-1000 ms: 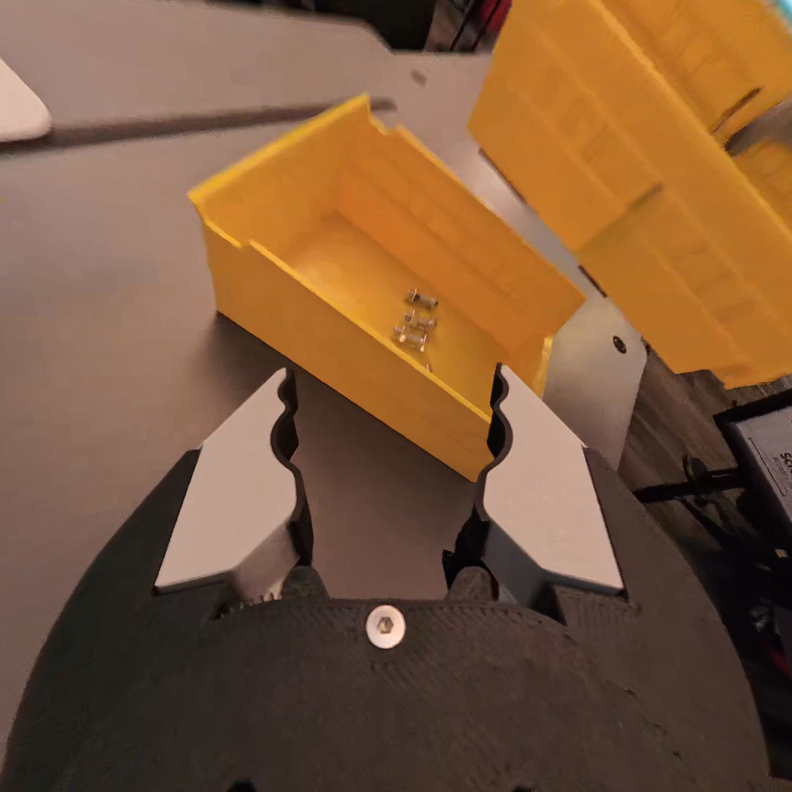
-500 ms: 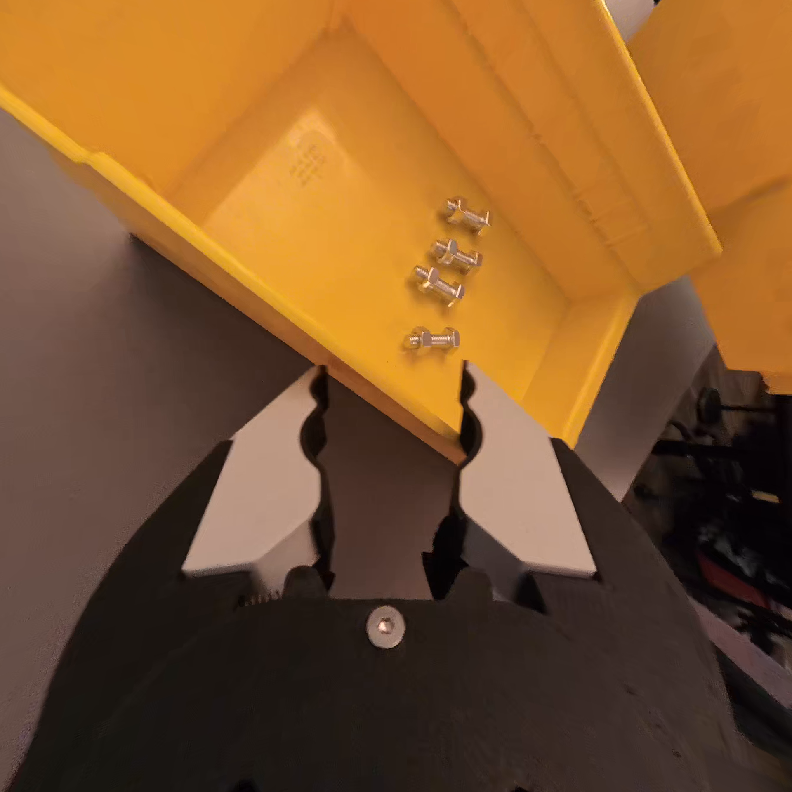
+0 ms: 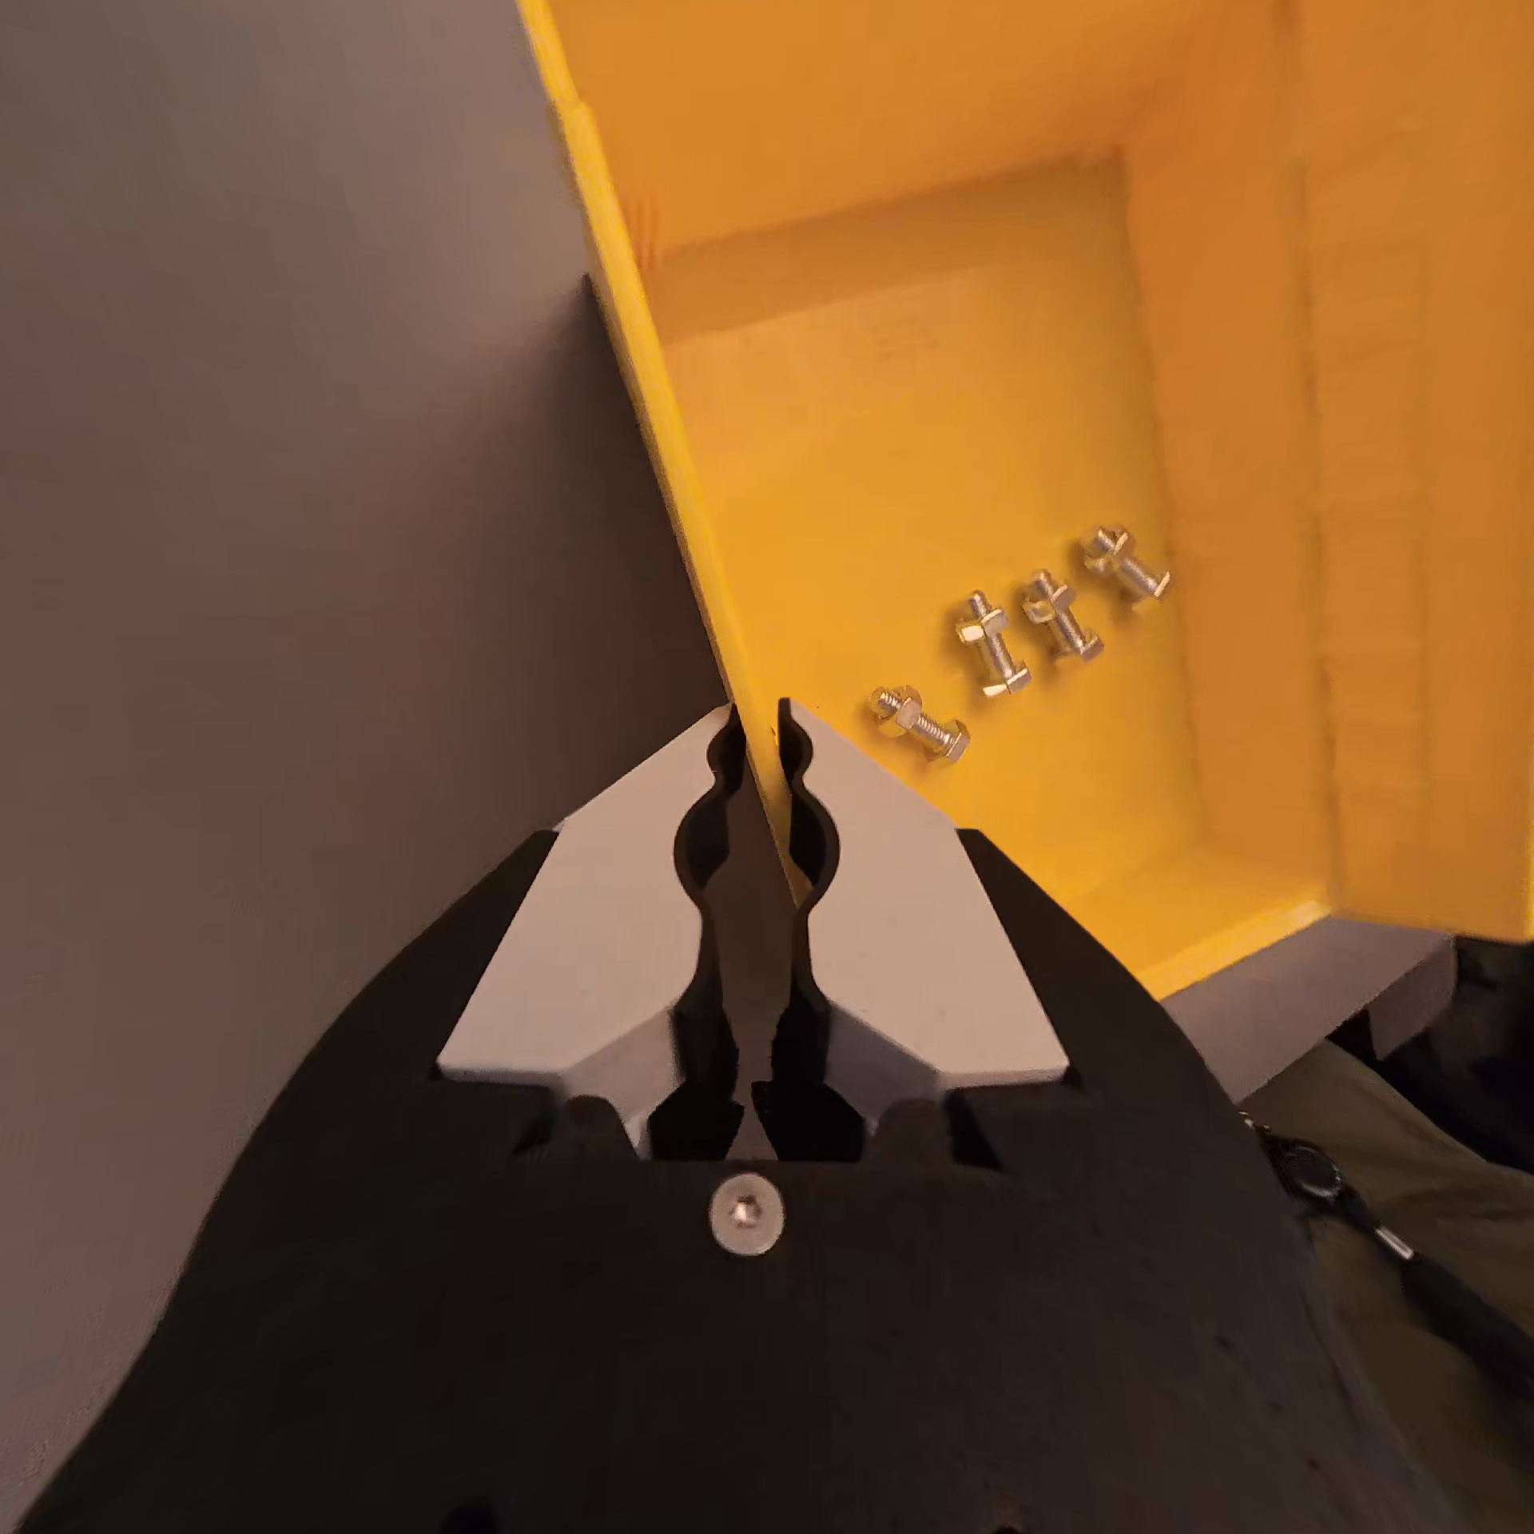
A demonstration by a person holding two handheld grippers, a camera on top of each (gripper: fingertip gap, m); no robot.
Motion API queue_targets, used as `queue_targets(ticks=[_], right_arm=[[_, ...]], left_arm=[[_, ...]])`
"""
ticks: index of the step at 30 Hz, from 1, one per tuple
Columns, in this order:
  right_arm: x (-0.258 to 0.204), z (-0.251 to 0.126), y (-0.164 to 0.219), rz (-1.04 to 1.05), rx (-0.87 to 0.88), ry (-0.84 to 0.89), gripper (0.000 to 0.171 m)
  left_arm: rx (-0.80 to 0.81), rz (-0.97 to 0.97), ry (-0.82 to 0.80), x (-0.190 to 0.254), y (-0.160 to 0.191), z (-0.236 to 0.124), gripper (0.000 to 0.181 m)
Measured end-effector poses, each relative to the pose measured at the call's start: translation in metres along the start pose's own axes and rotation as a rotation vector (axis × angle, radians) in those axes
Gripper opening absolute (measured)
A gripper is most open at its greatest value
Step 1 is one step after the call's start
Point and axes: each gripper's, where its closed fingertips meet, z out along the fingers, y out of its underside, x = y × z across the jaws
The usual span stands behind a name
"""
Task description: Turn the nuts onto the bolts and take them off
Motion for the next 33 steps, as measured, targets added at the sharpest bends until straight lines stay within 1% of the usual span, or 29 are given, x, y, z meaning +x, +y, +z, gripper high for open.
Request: queue_targets(ticks=[4, 7, 10, 12, 15, 18, 22, 24, 27, 30, 33], right_arm=[[-0.023, 0.019, -0.021, -0.021, 0.013, -0.048, 0.012], [-0.040, 0.032, -0.037, -0.034, 0.015, -0.085, 0.012], [-0.046, 0.040, -0.049, -0.047, 0.003, -0.062, 0.008], [-0.045, 0.044, -0.057, -0.062, -0.003, -0.029, 0.006], [-0.043, 0.050, -0.063, -0.067, -0.026, 0.002, 0.003], [-0.046, 0.056, -0.063, -0.064, -0.059, -0.019, 0.004], [-0.043, 0.065, -0.060, -0.062, -0.102, -0.034, 0.004], [-0.042, 0.065, -0.065, -0.049, -0.076, -0.041, 0.003], [-0.036, 0.065, -0.073, -0.086, -0.042, 0.003, 0.004], [-0.031, 0.064, -0.074, -0.127, -0.068, 0.053, 0.005], [-0.030, 0.064, -0.073, -0.146, -0.093, 0.065, 0.005]], left_arm=[[0.033, -0.127, -0.145, -0.084, 0.030, -0.036, 0.002], [0.093, -0.254, -0.209, -0.138, 0.054, -0.062, 0.002], [0.178, -0.364, -0.223, -0.176, 0.078, -0.083, 0.002], [0.172, -0.408, -0.230, -0.193, 0.093, -0.094, 0.002], [0.159, -0.424, -0.270, -0.211, 0.114, -0.107, 0.002], [0.203, -0.497, -0.244, -0.221, 0.125, -0.114, 0.002], [0.229, -0.512, -0.239, -0.228, 0.131, -0.118, 0.002], [0.231, -0.510, -0.252, -0.229, 0.133, -0.119, 0.002], [0.240, -0.522, -0.256, -0.230, 0.136, -0.121, 0.002], [0.253, -0.542, -0.257, -0.233, 0.140, -0.123, 0.002], [0.264, -0.564, -0.269, -0.237, 0.145, -0.126, 0.003]])
